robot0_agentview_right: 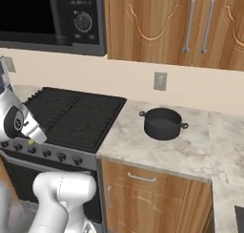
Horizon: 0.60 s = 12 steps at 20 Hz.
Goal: Turn on the sink faucet. Then move the broccoli from the counter to the sink. Turn off the sink. Move the vegetable from the sink to the pot next to the stove. Finally move the pot to the rear right burner.
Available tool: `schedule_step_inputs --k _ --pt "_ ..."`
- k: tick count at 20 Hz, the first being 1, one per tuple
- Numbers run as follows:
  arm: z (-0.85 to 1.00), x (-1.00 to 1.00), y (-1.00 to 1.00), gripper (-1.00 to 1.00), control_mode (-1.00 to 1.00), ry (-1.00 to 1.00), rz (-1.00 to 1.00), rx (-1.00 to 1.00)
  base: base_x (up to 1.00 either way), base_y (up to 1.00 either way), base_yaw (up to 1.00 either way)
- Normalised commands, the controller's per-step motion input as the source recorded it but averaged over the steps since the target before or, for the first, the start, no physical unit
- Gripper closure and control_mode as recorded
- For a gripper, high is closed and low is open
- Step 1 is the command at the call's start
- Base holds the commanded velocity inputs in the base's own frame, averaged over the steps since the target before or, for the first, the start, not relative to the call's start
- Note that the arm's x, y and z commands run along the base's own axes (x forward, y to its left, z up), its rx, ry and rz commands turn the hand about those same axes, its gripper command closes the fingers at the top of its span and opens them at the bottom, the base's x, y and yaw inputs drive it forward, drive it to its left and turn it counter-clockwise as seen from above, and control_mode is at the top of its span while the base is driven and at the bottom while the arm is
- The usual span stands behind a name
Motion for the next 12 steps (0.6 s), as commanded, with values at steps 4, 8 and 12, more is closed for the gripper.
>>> schedule_step_inputs --k 4,8,12 --pt "0.0 0.0 0.0 1.0 1.0 0.0 0.0 0.0 0.4 0.0 -0.13" --pt "0.0 0.0 0.0 1.0 1.0 0.0 0.0 0.0 0.44 0.0 -0.14" --pt "0.0 0.0 0.0 1.0 1.0 0.0 0.0 0.0 0.45 0.01 -0.11"
